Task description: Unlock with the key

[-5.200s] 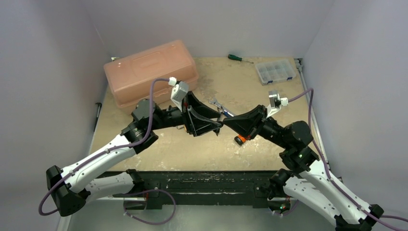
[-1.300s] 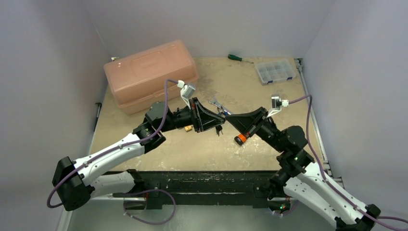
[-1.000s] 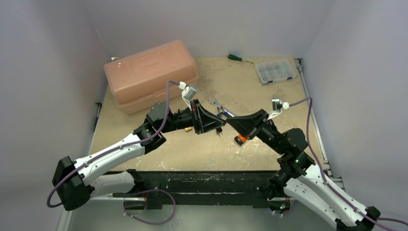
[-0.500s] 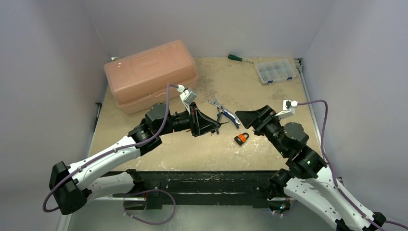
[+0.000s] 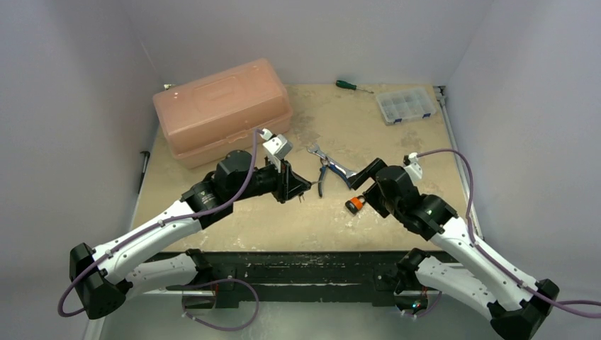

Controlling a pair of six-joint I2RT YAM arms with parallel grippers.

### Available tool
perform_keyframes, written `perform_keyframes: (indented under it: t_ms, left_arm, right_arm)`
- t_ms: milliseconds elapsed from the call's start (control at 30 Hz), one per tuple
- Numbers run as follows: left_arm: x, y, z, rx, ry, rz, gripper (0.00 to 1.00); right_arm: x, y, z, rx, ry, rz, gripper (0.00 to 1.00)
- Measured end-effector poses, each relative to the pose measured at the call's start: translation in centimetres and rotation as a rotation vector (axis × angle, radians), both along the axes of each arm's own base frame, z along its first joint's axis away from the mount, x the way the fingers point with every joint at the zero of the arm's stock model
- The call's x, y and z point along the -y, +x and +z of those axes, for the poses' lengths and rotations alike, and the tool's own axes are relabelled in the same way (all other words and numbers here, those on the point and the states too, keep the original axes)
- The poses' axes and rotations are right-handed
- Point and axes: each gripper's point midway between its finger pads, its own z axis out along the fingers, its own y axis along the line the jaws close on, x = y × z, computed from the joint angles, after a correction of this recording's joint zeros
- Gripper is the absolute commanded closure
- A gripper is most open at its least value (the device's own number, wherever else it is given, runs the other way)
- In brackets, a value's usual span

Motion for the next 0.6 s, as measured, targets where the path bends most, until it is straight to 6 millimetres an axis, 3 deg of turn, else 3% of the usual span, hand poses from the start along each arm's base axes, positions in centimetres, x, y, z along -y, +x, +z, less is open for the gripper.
perform_keyframes:
  t_ms: [100,267,400,600]
  left_arm:
    - [-0.3,0.2,-0.6,0.0,0.029,0.015,1.0]
    - [-0.9,0.6,-1.5,0.006,0.071,0.04,1.0]
    - [-1.9,1.0,-2.7,0.011,0.136,0.075,1.0]
    - [-3.9,1.4,-4.0,0.038,0.232,0.137,1.0]
  right_arm:
    - [0.1,-0.2,-0.4,-0.007,0.007,-0.005,0.08]
    - [0.7,-0.3,-0.8,-0.027,0.032,-0.073,0.06]
    - [1.6,-0.3,-3.8,-0.152,-0.067,-0.115,0.04]
    - [0.9,0.2,-8.6,-0.372,-0.211,-0.079,0.04]
